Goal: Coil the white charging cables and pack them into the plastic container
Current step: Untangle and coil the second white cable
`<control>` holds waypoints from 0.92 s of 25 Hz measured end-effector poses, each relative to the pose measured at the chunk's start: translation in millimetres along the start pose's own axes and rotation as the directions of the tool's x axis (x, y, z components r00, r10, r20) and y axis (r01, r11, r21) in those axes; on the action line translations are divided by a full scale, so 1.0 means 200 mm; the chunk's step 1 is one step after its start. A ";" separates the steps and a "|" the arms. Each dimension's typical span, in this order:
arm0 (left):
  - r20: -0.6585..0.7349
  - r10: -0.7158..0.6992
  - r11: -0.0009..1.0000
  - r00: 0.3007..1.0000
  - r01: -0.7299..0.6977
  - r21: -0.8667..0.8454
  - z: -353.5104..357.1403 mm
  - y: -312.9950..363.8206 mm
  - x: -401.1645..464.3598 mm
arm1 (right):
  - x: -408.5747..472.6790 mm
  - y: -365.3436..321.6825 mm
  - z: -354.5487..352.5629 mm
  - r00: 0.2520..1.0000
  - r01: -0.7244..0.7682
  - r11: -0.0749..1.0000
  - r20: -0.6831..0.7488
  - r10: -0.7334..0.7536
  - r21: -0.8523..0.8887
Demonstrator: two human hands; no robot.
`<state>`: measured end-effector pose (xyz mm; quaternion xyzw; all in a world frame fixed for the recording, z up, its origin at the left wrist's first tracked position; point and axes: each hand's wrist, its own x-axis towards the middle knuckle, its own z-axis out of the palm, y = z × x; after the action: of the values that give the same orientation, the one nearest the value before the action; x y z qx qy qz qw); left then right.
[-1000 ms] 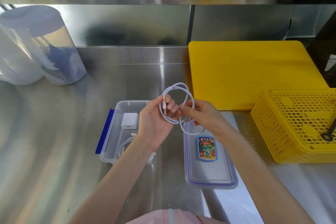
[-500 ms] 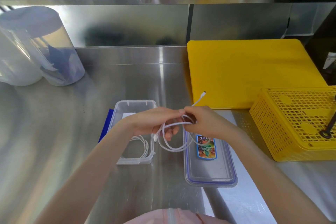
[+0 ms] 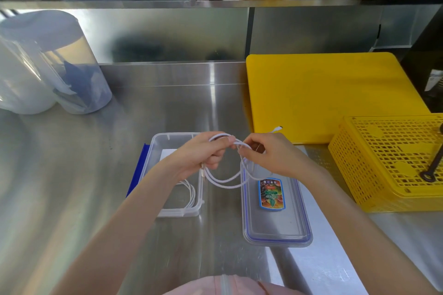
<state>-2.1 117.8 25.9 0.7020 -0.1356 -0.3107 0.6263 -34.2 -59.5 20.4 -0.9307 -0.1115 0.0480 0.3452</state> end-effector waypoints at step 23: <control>-0.300 0.143 0.940 0.943 -0.224 -0.258 -0.14 0.06 -0.07 | -0.02 0.13 0.00 0.920 -0.354 0.851 -0.310 0.241 -0.388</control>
<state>6.7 146.2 42.5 0.6237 -0.0655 -0.1656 0.7611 -33.1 -80.0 3.3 -0.9883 0.0715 -0.0424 0.1275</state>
